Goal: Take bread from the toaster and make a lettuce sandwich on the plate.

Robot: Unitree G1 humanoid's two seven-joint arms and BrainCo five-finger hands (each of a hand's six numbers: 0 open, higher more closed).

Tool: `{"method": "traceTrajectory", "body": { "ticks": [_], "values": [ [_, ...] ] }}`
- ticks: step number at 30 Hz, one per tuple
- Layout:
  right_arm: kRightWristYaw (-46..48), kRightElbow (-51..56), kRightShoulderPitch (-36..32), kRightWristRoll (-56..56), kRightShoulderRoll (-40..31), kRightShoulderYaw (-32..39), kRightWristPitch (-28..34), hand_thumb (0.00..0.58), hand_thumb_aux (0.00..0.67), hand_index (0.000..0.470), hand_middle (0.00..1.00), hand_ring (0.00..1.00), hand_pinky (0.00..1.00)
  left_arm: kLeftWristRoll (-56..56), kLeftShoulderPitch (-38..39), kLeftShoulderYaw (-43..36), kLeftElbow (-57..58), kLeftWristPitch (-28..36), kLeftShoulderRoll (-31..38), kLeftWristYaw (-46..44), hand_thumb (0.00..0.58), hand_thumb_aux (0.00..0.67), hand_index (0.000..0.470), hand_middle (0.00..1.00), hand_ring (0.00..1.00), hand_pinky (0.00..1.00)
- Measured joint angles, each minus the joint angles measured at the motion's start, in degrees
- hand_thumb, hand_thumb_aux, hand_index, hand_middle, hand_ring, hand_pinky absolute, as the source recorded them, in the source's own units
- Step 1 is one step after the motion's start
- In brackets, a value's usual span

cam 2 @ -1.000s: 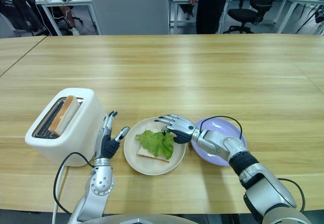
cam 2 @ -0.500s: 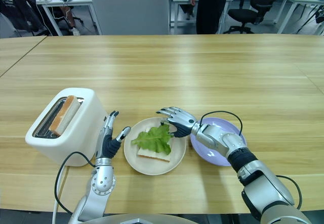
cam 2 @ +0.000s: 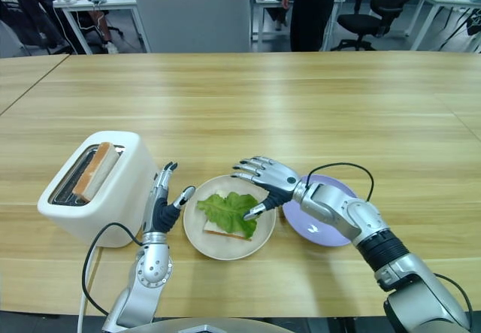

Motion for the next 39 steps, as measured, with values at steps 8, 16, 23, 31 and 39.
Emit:
{"method": "traceTrajectory", "body": {
  "ticks": [8, 16, 23, 31, 39],
  "values": [
    [10.4, -3.5, 4.6, 22.2, 3.4, -11.1, 9.5, 0.0, 0.0, 0.0, 0.14, 0.14, 0.14, 4.1, 1.9, -1.0, -9.2, 2.2, -0.2, -1.9, 0.0, 0.0, 0.0, 0.0, 0.0, 0.0],
    [24.2, -29.3, 25.8, 72.8, 19.4, -19.1, 46.9, 0.0, 0.0, 0.0, 0.0, 0.0, 0.0, 15.5, 8.8, 1.6, -31.3, 10.9, 0.5, -12.5, 0.0, 0.0, 0.0, 0.0, 0.0, 0.0],
    [20.7, -33.8, 30.7, 74.8, 23.9, -20.1, 52.1, 0.0, 0.0, 0.0, 0.0, 0.0, 0.0, 25.3, 15.0, 17.3, -41.0, 15.0, 6.1, -20.0, 0.0, 0.0, 0.0, 0.0, 0.0, 0.0],
    [20.0, -36.4, 34.8, 72.7, 24.5, -20.0, 51.6, 0.0, 0.0, 0.0, 0.0, 0.0, 0.0, 26.3, 17.4, 28.5, -36.1, 15.2, 9.0, -22.0, 0.0, 0.0, 0.0, 0.0, 0.0, 0.0],
    [20.0, -37.1, 35.4, 71.5, 25.1, -20.2, 51.1, 0.0, 0.0, 0.0, 0.0, 0.0, 0.0, 24.3, 15.9, 26.9, -26.4, 13.7, 8.4, -21.0, 0.0, 0.0, 0.0, 0.0, 0.0, 0.0]
  ]
}}
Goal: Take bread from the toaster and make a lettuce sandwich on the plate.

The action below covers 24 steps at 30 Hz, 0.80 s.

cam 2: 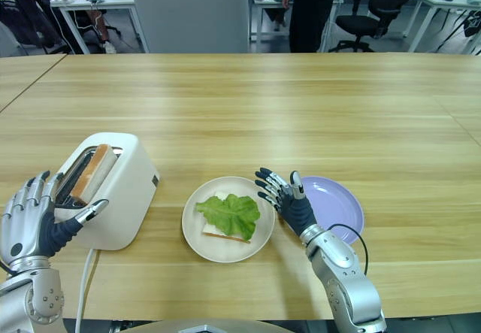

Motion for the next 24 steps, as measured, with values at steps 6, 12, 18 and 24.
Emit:
{"method": "traceTrajectory", "body": {
  "ticks": [6, 12, 18, 24],
  "values": [
    [0.0, 0.0, 0.0, -0.5, -0.1, -0.5, -0.5, 0.0, 0.0, 0.0, 0.0, 0.0, 0.0, -2.6, -2.5, -0.7, 4.0, -0.5, -0.8, 2.5, 0.417, 0.315, 0.216, 0.0, 0.0, 0.0],
    [0.1, 1.0, 0.0, -1.9, -0.1, -1.2, -1.6, 0.0, 0.0, 0.0, 0.0, 0.0, 0.0, -6.7, -4.4, 1.0, 4.0, -1.2, -1.5, 6.1, 0.398, 0.294, 0.202, 0.0, 0.0, 0.0],
    [0.4, 2.6, -0.3, -3.1, 0.0, -1.2, -2.7, 0.0, 0.0, 0.0, 0.0, 0.0, 0.0, -10.3, -4.4, 2.1, 4.0, -1.5, -2.1, 7.8, 0.0, 0.0, 0.0, 0.0, 0.0, 0.0],
    [0.5, 3.5, -0.4, -4.1, 0.0, -1.2, -2.9, 0.0, 0.0, 0.0, 0.0, 0.0, 0.0, -13.9, -4.8, 2.1, 4.1, -2.3, -2.2, 8.0, 0.445, 0.347, 0.238, 0.0, 0.0, 0.0]
  ]
}}
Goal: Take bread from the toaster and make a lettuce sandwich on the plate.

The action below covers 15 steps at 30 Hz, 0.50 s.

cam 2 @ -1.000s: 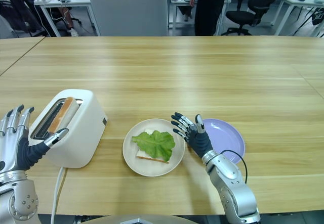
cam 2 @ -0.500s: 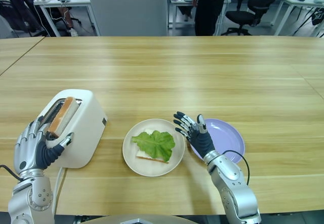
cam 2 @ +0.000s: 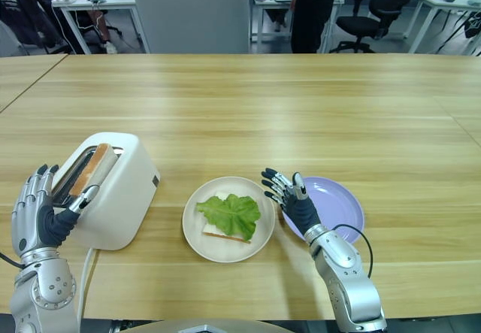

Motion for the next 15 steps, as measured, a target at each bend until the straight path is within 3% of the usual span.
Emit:
{"method": "traceTrajectory", "body": {
  "ticks": [1, 2, 3, 4, 5, 7, 9, 10, 15],
  "values": [
    [0.0, 0.1, -0.2, -0.1, 0.0, -0.1, 0.0, 0.0, 0.0, 0.0, 0.0, 0.0, 0.0, -0.5, 0.0, 0.0, 0.2, -0.3, 0.0, 0.2, 0.445, 0.347, 0.238, 0.0, 0.0, 0.0],
    [0.0, 0.1, -0.3, -0.1, 0.1, -0.2, 0.0, 0.0, 0.0, 0.0, 0.0, 0.0, 0.0, -0.9, 0.0, 0.0, 0.4, -0.5, 0.0, 0.4, 0.478, 0.389, 0.267, 0.0, 0.0, 0.0],
    [0.0, 0.2, -0.7, -0.1, 0.1, -0.4, 0.0, 0.0, 0.0, 0.0, 0.0, 0.0, 0.0, -1.5, -0.1, 0.0, 0.9, -0.8, 0.0, 0.6, 0.57, 0.583, 0.4, 0.0, 0.0, 0.0],
    [0.0, 0.4, -1.0, -0.2, 0.1, -0.6, -0.1, 0.0, 0.0, 0.0, 0.0, 0.0, 0.0, -2.0, -0.3, 0.0, 1.5, -1.1, 0.0, 0.8, 0.57, 0.583, 0.4, 0.0, 0.0, 0.0],
    [0.0, 0.6, -1.4, -0.3, 0.1, -0.9, -0.2, 0.0, 0.0, 0.0, 0.0, 0.0, 0.0, -2.4, -0.4, 0.0, 2.0, -1.3, 0.1, 0.9, 0.58, 0.67, 0.46, 0.0, 0.0, 0.0],
    [0.1, 0.9, -1.9, -0.3, 0.2, -1.1, -0.3, 0.0, 0.0, 0.0, 0.0, 0.0, 0.0, -2.7, -1.0, 0.0, 2.5, -1.3, 0.5, 0.9, 0.577, 0.623, 0.428, 0.0, 0.0, 0.0],
    [0.2, 1.3, -2.0, -0.4, 0.4, -1.2, -0.3, 0.0, 0.0, 0.0, 0.0, 0.0, 0.0, -2.7, -1.5, 0.1, 3.5, -1.3, 1.1, 1.1, 0.578, 0.628, 0.431, 0.0, 0.0, 0.0],
    [0.2, 1.5, -2.0, -0.4, 0.4, -1.2, -0.3, 0.0, 0.0, 0.0, 0.0, 0.0, 0.0, -2.6, -1.5, 0.1, 3.8, -1.3, 1.4, 1.3, 0.58, 0.67, 0.46, 0.0, 0.0, 0.0],
    [0.3, 1.9, -2.2, -0.4, 0.4, -1.5, -0.4, 0.0, 0.0, 0.0, 0.0, 0.0, 0.0, -2.0, -1.4, -0.1, 4.1, -1.1, 1.7, 2.1, 0.58, 0.67, 0.46, 0.0, 0.0, 0.0]
  ]
}}
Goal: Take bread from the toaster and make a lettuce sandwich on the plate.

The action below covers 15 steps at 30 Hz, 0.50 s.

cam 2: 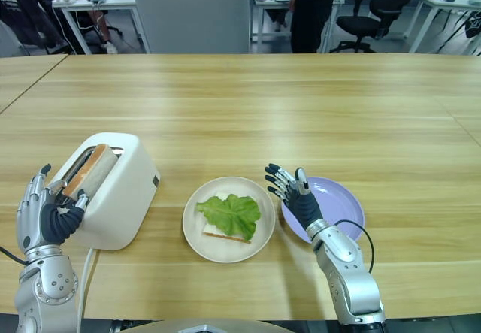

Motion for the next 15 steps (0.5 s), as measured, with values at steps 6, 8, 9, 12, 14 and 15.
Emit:
{"method": "traceTrajectory", "body": {
  "ticks": [6, 8, 9, 12, 14, 15],
  "values": [
    [0.0, 1.8, -0.2, -0.5, 0.3, 0.0, -0.8, 0.0, 0.0, 0.0, 0.0, 0.0, 0.0, -4.1, -3.5, 0.9, -0.2, -0.2, -1.4, 1.3, 0.58, 0.67, 0.46, 0.58, 0.58, 0.58],
    [0.0, 2.0, -0.3, -0.5, 0.5, 0.0, -1.1, 0.0, 0.0, 0.0, 0.0, 0.0, 0.0, -6.0, -6.8, 2.4, -1.1, -0.3, -1.9, 2.5, 0.58, 0.67, 0.46, 1.0, 1.0, 1.0],
    [0.0, 2.2, -0.3, -0.5, 0.5, 0.0, -1.1, 0.0, 0.0, 0.0, 0.0, 0.0, 0.0, -7.0, -8.7, 3.0, -1.9, -0.3, -2.0, 3.1, 0.58, 0.67, 0.46, 1.0, 1.0, 1.0],
    [0.0, 2.8, -0.5, -0.7, 0.6, -0.1, -1.5, 0.0, 0.0, 0.0, 0.0, 0.0, 0.0, -9.6, -15.4, 4.0, -2.8, -1.5, -2.2, 5.2, 0.58, 0.67, 0.46, 1.0, 1.0, 1.0],
    [0.0, 3.4, -1.0, -0.7, 0.7, -0.1, -1.8, 0.0, 0.0, 0.0, 0.0, 0.0, 0.0, -11.3, -18.4, 4.0, -2.7, -2.9, -2.7, 6.5, 0.58, 0.67, 0.46, 1.0, 1.0, 1.0],
    [0.0, 3.7, -1.2, -0.8, 0.7, -0.1, -1.9, 0.0, 0.0, 0.0, 0.0, 0.0, 0.0, -12.3, -19.7, 4.0, -2.5, -3.9, -3.3, 7.3, 0.58, 0.67, 0.46, 1.0, 1.0, 1.0]
  ]
}}
